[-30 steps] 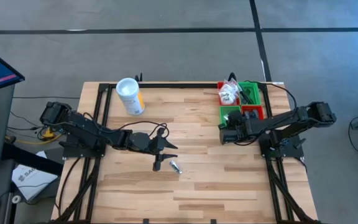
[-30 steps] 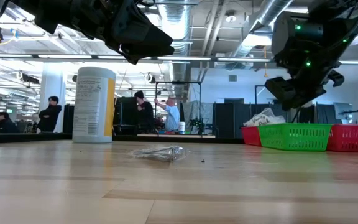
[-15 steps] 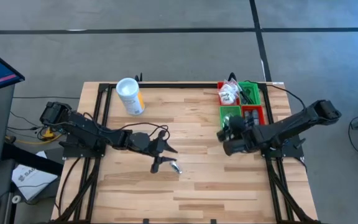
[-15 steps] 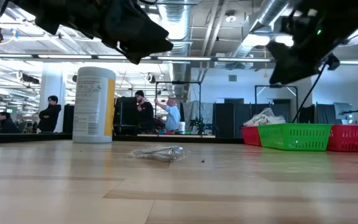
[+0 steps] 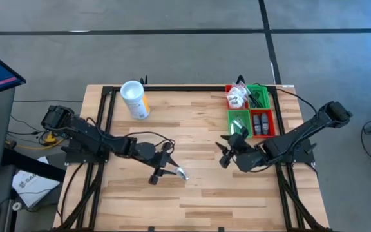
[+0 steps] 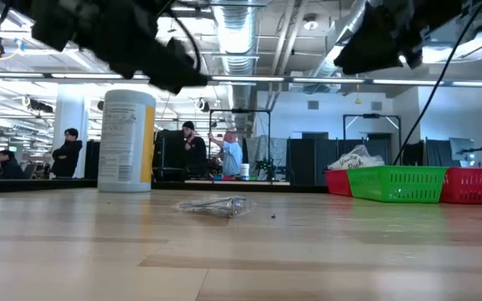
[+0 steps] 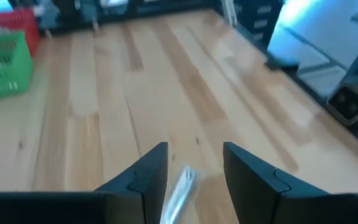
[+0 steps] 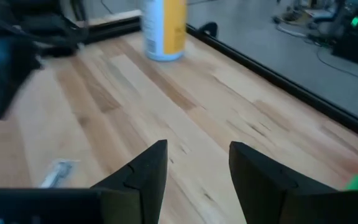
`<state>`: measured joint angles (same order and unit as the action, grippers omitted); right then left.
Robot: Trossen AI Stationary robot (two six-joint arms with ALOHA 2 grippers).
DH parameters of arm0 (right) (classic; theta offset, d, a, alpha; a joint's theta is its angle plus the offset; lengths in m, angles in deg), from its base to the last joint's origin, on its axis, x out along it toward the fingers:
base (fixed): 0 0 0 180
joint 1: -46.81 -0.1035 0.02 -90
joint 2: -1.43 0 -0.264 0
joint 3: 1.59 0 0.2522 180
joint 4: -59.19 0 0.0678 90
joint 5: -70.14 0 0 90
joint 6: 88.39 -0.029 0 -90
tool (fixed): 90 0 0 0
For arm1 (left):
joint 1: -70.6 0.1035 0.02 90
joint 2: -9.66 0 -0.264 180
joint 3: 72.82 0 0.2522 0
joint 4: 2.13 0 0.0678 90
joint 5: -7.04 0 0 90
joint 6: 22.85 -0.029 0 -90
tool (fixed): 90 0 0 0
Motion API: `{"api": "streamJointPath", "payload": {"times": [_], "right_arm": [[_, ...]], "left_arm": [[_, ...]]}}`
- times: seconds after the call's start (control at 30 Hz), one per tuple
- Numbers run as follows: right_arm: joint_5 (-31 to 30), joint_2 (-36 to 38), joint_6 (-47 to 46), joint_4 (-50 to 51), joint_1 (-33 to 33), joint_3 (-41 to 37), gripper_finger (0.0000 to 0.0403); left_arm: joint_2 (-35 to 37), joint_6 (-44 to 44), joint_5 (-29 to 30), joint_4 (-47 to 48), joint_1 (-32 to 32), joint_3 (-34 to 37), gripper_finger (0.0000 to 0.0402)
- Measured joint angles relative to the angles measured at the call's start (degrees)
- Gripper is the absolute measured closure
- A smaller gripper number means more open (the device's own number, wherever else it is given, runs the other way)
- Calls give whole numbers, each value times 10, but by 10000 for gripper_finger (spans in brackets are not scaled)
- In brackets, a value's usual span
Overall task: Pick & Place Travel size toiletries
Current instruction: Put the silver nail cutter into the bottom green bin
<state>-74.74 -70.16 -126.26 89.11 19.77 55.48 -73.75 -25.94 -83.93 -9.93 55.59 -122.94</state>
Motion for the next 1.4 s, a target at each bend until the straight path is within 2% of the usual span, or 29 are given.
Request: {"api": "streamJointPath", "payload": {"times": [0.3,0.43,0.77,1.4], "right_arm": [[0,0,34,-23,9,0,247],[0,0,34,-23,10,0,250],[0,0,34,-24,9,0,249],[0,0,34,-25,9,0,266]], "left_arm": [[-1,0,16,-35,-5,61,257],[-29,-15,15,-59,-5,64,257],[-116,-40,14,-134,0,63,257],[-225,-87,5,-147,3,15,257]]}}
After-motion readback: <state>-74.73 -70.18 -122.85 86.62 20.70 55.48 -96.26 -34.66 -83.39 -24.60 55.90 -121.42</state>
